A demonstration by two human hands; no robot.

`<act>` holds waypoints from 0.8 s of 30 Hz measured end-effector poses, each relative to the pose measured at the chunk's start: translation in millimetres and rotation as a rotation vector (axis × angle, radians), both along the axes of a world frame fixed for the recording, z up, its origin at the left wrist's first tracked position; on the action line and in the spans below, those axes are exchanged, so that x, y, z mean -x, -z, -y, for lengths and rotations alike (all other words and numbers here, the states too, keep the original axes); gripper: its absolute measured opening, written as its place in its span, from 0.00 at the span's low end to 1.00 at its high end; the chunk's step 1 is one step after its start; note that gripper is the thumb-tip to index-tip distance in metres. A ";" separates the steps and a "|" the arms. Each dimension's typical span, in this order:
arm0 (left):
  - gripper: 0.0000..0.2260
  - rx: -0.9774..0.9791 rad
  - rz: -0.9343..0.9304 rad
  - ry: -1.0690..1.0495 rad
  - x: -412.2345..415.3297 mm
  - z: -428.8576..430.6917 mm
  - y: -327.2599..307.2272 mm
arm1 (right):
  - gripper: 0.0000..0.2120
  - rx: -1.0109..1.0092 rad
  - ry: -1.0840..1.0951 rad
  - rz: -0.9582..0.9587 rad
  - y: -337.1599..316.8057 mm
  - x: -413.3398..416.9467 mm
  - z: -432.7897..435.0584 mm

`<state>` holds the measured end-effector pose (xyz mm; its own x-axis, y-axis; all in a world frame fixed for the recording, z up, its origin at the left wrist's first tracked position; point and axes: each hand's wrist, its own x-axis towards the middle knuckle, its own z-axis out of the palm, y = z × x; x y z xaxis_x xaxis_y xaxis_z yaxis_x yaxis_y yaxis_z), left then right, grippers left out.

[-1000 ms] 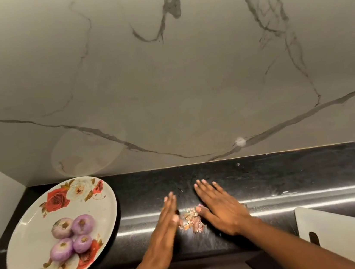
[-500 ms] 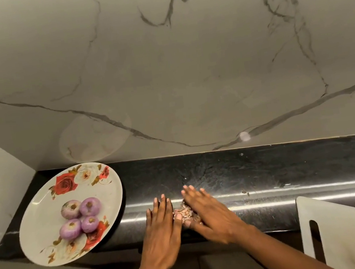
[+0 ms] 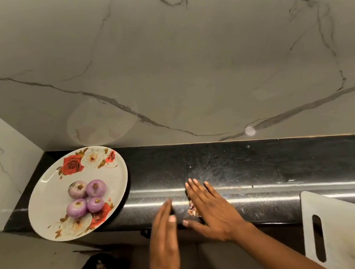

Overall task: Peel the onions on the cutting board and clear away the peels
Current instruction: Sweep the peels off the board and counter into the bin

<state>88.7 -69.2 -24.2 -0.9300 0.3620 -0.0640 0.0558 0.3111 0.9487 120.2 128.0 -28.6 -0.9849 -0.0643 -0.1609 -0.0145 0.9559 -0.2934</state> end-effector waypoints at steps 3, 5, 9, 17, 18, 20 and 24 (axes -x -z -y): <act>0.31 -0.238 0.238 -0.302 -11.2 20.9 15.3 | 0.44 0.032 -0.021 -0.004 1.8 19.9 4.8; 0.43 -0.265 0.565 -0.319 -11.9 25.7 31.0 | 0.43 0.014 -0.055 -0.004 4.1 26.6 5.0; 0.46 -0.401 1.182 -0.147 -11.8 13.0 36.6 | 0.40 -0.014 -0.156 -0.004 5.7 23.5 9.1; 0.34 -0.772 1.317 -0.095 10.0 -11.3 29.8 | 0.33 0.044 -0.198 0.030 -1.5 -0.3 47.0; 0.34 -0.775 1.311 -0.097 12.7 -11.2 29.7 | 0.33 0.055 -0.198 0.028 -1.8 -5.1 52.9; 0.35 -0.731 1.280 -0.108 15.9 -10.5 30.2 | 0.33 0.086 -0.197 0.034 -1.7 -13.9 66.3; 0.48 -0.737 1.384 0.019 16.2 -7.6 30.7 | 0.32 0.219 -0.140 0.060 -6.8 -24.9 78.3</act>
